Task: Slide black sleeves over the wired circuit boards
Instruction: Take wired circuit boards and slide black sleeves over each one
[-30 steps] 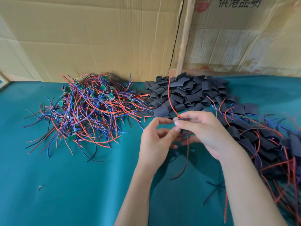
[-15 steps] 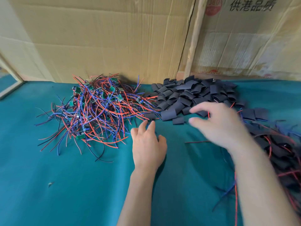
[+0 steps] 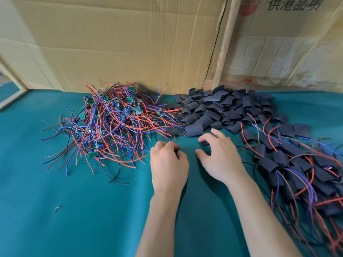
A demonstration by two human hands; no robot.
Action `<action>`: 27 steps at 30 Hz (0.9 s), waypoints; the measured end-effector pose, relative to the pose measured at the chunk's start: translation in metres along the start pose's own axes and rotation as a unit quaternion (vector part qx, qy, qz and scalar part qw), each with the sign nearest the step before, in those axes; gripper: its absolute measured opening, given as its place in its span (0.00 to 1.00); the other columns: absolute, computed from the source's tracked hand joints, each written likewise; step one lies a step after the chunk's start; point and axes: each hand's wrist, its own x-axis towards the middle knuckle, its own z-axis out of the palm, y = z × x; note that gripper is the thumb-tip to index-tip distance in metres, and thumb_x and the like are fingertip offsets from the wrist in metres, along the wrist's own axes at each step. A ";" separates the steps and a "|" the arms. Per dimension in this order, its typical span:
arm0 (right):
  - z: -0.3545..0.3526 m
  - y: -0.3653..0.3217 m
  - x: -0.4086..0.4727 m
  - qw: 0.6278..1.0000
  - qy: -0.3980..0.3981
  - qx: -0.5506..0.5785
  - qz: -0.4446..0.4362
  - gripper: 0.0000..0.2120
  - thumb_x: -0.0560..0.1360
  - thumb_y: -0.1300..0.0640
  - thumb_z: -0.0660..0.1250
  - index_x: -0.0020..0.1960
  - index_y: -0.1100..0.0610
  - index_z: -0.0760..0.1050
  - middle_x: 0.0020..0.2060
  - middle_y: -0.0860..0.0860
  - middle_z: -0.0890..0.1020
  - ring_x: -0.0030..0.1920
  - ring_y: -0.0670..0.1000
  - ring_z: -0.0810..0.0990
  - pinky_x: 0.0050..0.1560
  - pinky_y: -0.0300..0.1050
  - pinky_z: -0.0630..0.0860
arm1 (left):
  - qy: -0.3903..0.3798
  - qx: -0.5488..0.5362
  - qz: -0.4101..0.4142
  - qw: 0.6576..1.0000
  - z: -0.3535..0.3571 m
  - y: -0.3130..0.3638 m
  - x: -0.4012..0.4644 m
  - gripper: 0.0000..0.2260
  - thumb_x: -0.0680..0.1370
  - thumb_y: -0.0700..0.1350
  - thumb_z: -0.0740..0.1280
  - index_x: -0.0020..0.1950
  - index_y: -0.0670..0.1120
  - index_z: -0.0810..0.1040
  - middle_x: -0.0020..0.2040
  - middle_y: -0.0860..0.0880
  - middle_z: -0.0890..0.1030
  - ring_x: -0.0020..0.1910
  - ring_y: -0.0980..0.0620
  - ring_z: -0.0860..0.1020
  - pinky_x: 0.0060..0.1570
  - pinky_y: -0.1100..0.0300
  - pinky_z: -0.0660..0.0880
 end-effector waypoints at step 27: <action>-0.006 -0.009 -0.008 0.986 0.047 0.160 -0.003 0.11 0.69 0.67 0.74 0.40 0.51 0.84 0.41 0.42 0.82 0.39 0.39 0.79 0.40 0.25 0.70 | 0.015 -0.408 -0.041 0.912 -0.013 -0.003 0.006 0.29 0.63 0.39 0.62 0.61 0.59 0.64 0.68 0.52 0.75 0.45 0.58 0.77 0.37 0.65 0.74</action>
